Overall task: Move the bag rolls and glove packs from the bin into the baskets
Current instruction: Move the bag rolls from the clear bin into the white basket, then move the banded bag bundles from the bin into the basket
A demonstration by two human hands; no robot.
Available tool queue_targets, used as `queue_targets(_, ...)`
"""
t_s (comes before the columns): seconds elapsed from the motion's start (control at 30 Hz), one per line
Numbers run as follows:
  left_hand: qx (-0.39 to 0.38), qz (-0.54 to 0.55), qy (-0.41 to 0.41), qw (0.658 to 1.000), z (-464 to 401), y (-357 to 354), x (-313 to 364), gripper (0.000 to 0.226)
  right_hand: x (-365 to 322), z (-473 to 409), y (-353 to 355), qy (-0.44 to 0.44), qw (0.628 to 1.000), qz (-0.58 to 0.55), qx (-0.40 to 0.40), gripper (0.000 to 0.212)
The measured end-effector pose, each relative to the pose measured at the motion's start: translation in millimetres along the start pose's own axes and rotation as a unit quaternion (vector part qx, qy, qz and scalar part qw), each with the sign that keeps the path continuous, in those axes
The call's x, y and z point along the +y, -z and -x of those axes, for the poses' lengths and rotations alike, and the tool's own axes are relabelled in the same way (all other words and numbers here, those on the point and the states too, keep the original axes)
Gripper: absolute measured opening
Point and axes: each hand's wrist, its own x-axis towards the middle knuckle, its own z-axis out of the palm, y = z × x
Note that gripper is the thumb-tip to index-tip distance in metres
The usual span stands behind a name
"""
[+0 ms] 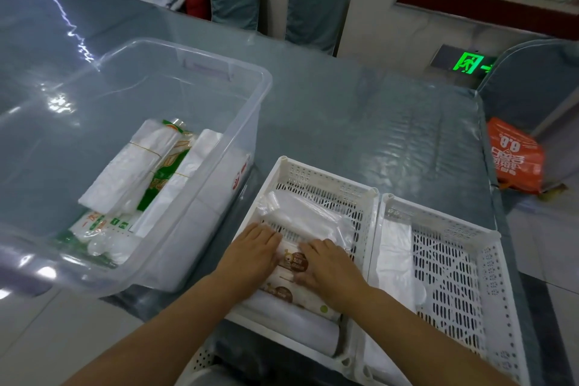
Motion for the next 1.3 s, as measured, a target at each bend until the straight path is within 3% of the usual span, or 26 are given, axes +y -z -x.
queue_targets(0.1,-0.043,0.001,0.003,0.999,-3.9,11.2,2.8,0.041,-2.1,-3.1,13.7,0.000,1.000,0.003,0.007,0.050)
queue_targets(0.4,0.111,-0.041,0.012,0.993,3.7,151.0,5.7,0.026,-29.3,-27.4,107.3,0.003,0.962,-0.092,0.259,0.019)
queue_targets(0.53,0.150,-0.087,0.034,0.984,23.3,208.8,-51.1,0.014,-62.0,-49.6,152.8,0.037,0.938,-0.072,0.338,0.014)
queue_targets(0.73,0.135,-0.083,0.133,0.978,46.6,239.1,-177.6,0.024,-133.1,-108.2,189.4,0.076,0.925,-0.095,0.360,0.015)
queue_targets(0.9,0.088,-0.093,0.139,0.982,55.7,240.3,-277.0,0.026,-200.2,-184.9,192.3,0.055,0.937,-0.114,0.327,0.016)
queue_targets(1.1,0.046,-0.081,0.038,0.995,48.2,225.5,-357.2,0.029,-244.3,-288.4,167.4,-0.064,0.988,-0.084,0.115,0.020)
queue_targets(1.3,0.038,-0.037,-0.030,0.998,38.5,208.3,-379.8,0.032,-252.4,-323.5,112.3,-0.205,0.976,-0.074,-0.014,0.021)
